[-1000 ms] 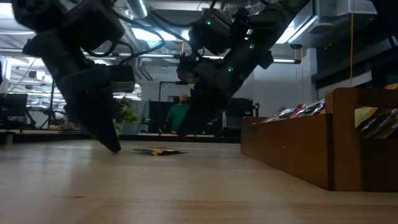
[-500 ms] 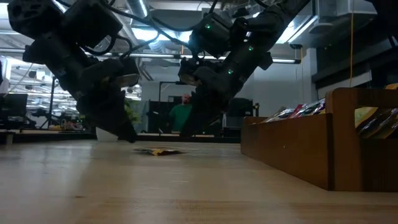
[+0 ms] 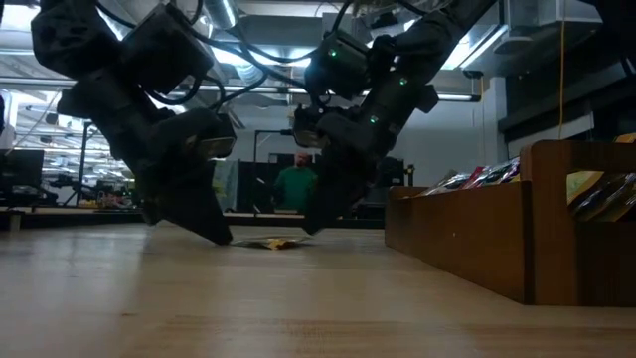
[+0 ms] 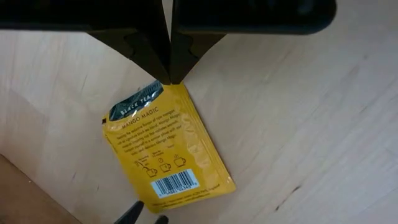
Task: Pick & Place Tea
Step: Put the yellow tea bag into the right section of the wooden organizer
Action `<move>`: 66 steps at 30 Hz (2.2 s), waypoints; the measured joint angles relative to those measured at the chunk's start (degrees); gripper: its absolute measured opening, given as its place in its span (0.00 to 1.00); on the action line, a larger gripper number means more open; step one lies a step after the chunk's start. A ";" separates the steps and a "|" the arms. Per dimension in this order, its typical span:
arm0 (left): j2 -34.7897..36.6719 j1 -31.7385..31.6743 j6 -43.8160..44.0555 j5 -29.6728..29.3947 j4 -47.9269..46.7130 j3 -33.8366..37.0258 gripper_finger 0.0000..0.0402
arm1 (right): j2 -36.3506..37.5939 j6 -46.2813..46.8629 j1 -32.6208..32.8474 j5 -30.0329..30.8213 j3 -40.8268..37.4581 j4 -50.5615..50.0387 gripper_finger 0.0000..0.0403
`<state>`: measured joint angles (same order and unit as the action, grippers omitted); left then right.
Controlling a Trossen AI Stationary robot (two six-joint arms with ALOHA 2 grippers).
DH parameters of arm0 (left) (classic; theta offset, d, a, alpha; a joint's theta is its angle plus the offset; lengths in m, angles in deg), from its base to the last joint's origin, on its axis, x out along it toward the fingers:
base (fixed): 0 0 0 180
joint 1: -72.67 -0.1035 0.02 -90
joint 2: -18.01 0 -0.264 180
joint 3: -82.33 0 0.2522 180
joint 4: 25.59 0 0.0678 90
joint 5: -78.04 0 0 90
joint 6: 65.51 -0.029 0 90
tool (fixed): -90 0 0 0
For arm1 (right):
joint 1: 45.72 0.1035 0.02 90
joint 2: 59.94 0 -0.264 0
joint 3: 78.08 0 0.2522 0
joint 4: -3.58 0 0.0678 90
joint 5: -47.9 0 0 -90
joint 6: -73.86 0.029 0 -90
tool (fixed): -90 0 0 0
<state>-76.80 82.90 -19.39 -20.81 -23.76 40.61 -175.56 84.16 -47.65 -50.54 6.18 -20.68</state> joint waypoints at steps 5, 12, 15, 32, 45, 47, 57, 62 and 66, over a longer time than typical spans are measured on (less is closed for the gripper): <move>0.52 0.10 -0.69 -0.17 0.39 0.30 0.01 | 0.00 3.04 -1.34 -0.74 0.00 -0.46 0.37; 0.46 0.23 -1.44 -1.36 1.98 0.65 0.01 | 0.00 6.47 -2.87 -7.71 -0.80 -1.29 0.55; 0.44 0.05 -1.84 -1.52 2.14 0.65 0.01 | 0.07 7.55 -2.87 -8.26 -1.08 -1.14 0.57; 0.11 -1.93 -5.92 -3.33 7.37 0.74 0.01 | -4.35 10.44 -3.00 -17.11 -1.20 5.72 0.46; 0.13 -2.15 -6.97 -3.59 8.08 0.69 0.01 | -4.68 10.41 -3.26 -16.32 -1.31 7.61 0.18; 0.13 -2.17 -7.31 -3.72 8.16 0.69 0.00 | -4.72 10.36 -3.26 -15.82 -1.35 7.80 0.11; 0.26 -2.37 -11.28 -0.29 7.95 0.67 0.02 | -4.51 7.48 -3.50 -15.63 -1.36 6.99 0.02; 1.43 -2.35 -10.51 0.66 4.10 0.42 0.02 | -2.73 6.15 -4.05 -15.66 -1.48 3.59 0.01; 5.82 -2.55 -10.86 0.27 -3.90 0.62 0.04 | -0.39 4.22 -4.36 -15.62 -1.60 -0.97 0.01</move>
<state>-70.98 80.35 -30.25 -20.54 -27.66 41.23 -175.95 88.38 -52.01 -66.15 4.58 -21.65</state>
